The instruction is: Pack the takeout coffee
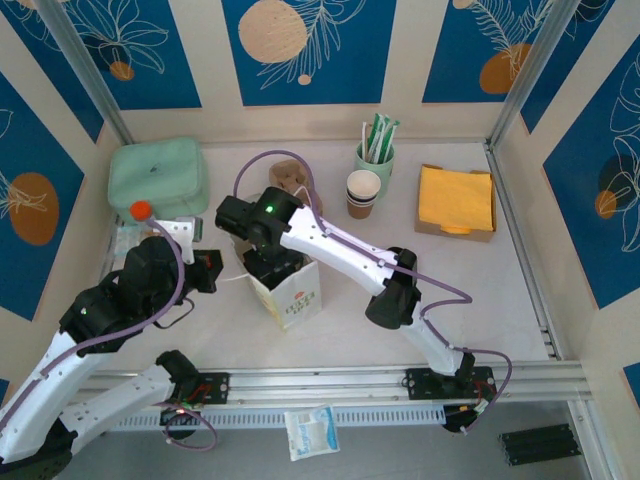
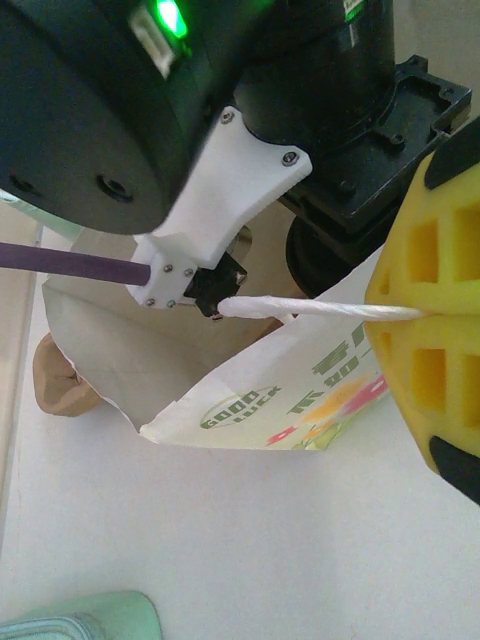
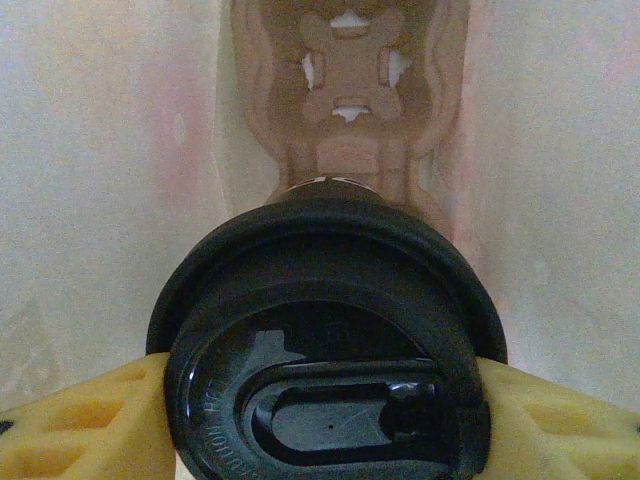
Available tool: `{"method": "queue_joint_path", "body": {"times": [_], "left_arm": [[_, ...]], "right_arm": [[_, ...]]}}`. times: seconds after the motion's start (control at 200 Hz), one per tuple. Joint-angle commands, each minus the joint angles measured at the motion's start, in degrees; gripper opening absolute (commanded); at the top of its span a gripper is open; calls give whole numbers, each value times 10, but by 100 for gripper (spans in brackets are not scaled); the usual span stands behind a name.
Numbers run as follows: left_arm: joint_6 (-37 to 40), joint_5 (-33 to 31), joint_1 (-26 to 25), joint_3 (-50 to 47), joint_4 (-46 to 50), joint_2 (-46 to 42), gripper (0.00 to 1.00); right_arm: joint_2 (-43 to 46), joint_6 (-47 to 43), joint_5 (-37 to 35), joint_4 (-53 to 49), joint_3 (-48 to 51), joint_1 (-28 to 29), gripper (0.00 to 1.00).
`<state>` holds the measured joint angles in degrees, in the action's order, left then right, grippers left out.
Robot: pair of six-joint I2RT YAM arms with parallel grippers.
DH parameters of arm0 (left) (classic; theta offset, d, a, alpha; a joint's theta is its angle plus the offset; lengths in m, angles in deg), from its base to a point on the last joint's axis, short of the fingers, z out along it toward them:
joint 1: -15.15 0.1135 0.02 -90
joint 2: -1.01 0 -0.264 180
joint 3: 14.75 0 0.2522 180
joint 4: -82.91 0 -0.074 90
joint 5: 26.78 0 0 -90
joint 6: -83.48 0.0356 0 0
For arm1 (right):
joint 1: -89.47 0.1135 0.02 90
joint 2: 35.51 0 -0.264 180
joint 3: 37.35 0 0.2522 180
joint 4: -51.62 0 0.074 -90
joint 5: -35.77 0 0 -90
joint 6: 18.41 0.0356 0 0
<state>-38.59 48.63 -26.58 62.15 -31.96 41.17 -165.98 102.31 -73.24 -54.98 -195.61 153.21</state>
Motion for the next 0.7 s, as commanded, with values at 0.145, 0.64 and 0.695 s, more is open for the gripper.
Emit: {"method": "queue_joint_path", "body": {"times": [0.145,0.64,0.695], "left_arm": [[1,4,4,-5,-7,-7,0],[-1,4,4,-5,-7,-7,0],[-1,4,4,-5,-7,-7,0]], "right_arm": [[13,15,20,-23,34,4,58],[21,15,18,-17,45,5,58],[22,15,17,-17,44,5,58]]}}
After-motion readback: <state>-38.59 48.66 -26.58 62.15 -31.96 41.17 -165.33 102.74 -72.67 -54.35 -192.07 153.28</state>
